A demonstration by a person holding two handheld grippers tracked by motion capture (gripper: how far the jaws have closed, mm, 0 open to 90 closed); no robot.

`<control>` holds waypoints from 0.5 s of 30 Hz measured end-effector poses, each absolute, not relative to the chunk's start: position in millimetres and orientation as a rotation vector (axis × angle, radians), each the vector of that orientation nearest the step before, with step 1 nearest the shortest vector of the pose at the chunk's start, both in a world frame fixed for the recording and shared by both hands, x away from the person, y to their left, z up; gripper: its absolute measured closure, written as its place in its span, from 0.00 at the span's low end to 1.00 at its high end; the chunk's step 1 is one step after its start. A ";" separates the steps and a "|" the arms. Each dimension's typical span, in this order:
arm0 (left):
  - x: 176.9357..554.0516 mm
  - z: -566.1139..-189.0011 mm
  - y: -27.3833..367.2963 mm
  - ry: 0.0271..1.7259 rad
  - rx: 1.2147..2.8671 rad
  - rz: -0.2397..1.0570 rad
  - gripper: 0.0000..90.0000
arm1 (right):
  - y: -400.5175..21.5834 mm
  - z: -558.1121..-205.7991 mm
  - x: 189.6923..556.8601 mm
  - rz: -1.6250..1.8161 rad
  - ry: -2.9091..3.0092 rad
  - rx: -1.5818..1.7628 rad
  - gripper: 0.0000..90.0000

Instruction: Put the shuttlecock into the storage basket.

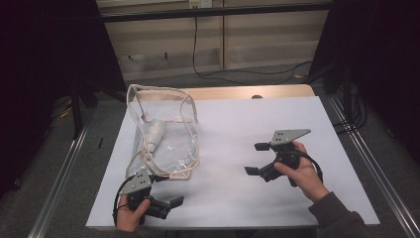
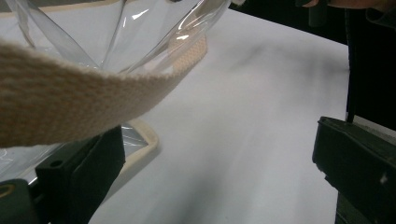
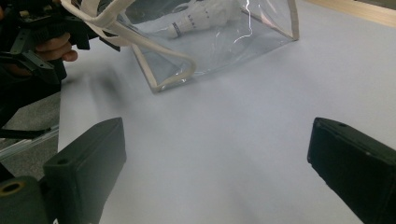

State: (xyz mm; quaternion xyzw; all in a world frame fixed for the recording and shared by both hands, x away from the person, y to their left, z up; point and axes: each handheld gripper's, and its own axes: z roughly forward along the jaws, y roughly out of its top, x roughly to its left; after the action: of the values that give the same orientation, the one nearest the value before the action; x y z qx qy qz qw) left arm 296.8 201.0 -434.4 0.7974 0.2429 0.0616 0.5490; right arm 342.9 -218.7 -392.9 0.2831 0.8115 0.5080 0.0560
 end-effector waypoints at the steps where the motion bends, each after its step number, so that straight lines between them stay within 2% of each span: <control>1: 296.9 -434.3 201.0 0.576 1.889 0.147 0.03 | -219.4 -393.6 342.6 1.544 2.459 0.862 0.05; 15: 296.7 -434.2 201.4 0.575 1.887 0.148 0.03 | -230.8 -400.3 336.7 1.545 2.439 0.866 0.05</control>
State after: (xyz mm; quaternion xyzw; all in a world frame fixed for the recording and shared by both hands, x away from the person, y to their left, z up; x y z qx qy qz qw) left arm 296.7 201.4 -434.2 0.7971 0.2430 0.0626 0.5492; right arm 336.7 -230.8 -400.3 0.2866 0.8075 0.5117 0.0635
